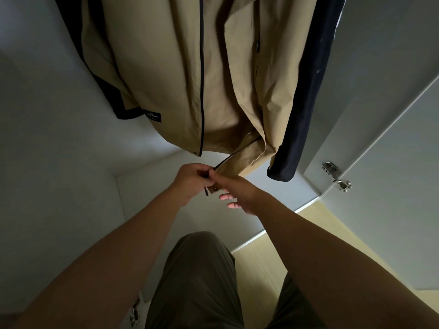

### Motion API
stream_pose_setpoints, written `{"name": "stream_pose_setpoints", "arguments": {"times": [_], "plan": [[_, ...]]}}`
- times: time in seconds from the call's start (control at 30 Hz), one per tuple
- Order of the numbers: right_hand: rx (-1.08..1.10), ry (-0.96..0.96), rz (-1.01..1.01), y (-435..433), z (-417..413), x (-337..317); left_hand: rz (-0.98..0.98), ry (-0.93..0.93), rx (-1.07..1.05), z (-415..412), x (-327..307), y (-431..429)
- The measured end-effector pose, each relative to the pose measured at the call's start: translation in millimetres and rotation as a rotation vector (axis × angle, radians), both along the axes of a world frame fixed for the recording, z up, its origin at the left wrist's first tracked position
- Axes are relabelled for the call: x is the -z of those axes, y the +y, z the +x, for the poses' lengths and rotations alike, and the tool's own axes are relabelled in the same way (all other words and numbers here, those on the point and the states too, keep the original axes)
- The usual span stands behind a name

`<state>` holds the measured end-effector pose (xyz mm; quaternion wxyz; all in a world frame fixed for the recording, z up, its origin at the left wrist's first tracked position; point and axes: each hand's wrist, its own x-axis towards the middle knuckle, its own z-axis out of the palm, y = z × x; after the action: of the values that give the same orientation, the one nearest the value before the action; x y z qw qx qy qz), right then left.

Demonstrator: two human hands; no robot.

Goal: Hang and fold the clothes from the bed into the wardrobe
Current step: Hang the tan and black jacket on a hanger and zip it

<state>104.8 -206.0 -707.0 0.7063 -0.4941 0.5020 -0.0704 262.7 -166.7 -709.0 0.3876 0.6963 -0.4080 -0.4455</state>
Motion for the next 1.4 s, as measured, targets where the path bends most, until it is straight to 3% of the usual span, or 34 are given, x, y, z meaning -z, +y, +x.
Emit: {"name": "stream_pose_setpoints", "arguments": {"times": [0.07,0.23,0.3,0.4,0.5,0.6,0.77,0.93,1.13,1.23,1.4], "plan": [[0.072,0.014,-0.004,-1.7,6.8,1.8,-0.013,-0.06,-0.02,0.8,-0.2,0.1],[0.321,-0.011,0.0,-8.6,3.5,7.7,-0.014,-0.011,-0.043,9.0,-1.6,-3.5],[0.342,0.047,0.033,-6.8,2.8,8.9,0.01,-0.033,-0.028,7.3,-2.6,-5.1],[0.228,0.113,0.215,-0.7,6.5,10.7,0.012,0.09,-0.106,-0.6,-6.4,-10.1],[0.249,-0.093,0.431,1.7,9.1,16.1,-0.001,0.096,-0.174,-0.3,-5.8,-13.6],[0.378,-0.3,0.496,0.8,8.6,18.4,-0.018,-0.004,-0.187,7.6,-0.5,-14.2],[0.464,-0.289,0.451,2.0,15.1,21.2,0.027,-0.001,-0.211,11.3,0.4,-15.2],[0.491,-0.211,0.434,1.5,9.2,24.5,0.229,0.264,-0.476,28.1,7.7,-33.9],[0.449,-0.141,0.497,2.1,-12.4,26.3,0.21,0.805,-0.695,51.8,20.4,-52.3],[0.501,-0.16,0.48,1.3,-24.9,26.2,0.142,0.913,-0.681,51.5,24.7,-65.5],[0.522,-0.224,0.492,0.8,-32.6,27.0,0.109,0.939,-0.605,54.7,38.3,-71.9]]}}
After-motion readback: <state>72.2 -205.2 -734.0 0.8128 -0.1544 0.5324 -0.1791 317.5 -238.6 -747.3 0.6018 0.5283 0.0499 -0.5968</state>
